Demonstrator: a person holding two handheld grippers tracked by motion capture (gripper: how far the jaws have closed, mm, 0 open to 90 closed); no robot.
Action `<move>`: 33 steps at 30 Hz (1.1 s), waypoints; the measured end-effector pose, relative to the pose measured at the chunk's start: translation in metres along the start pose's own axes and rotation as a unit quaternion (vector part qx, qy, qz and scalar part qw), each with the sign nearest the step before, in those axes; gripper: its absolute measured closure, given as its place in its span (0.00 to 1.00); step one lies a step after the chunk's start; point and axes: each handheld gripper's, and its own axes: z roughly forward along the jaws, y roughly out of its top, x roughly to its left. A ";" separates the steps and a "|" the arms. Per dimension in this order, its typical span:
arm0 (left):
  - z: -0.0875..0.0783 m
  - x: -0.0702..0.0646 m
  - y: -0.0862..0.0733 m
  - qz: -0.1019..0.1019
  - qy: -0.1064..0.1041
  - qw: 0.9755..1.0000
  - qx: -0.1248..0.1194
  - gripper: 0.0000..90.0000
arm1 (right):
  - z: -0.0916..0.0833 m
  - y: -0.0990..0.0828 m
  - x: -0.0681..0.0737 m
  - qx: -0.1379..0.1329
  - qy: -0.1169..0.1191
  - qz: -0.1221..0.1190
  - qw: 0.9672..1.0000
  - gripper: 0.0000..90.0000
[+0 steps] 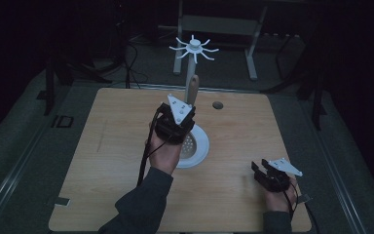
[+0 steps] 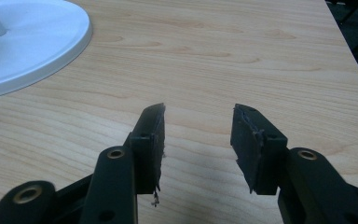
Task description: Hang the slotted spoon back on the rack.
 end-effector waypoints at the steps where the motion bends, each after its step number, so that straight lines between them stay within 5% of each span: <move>1: 0.000 0.000 0.001 -0.001 0.003 1.000 -0.002 0.83 | 0.000 0.000 0.000 0.000 0.000 0.000 1.000 0.60; 33: 0.002 -0.004 0.028 0.001 0.070 0.998 -0.009 0.82 | 0.000 0.000 -0.001 0.000 0.001 0.001 1.000 0.60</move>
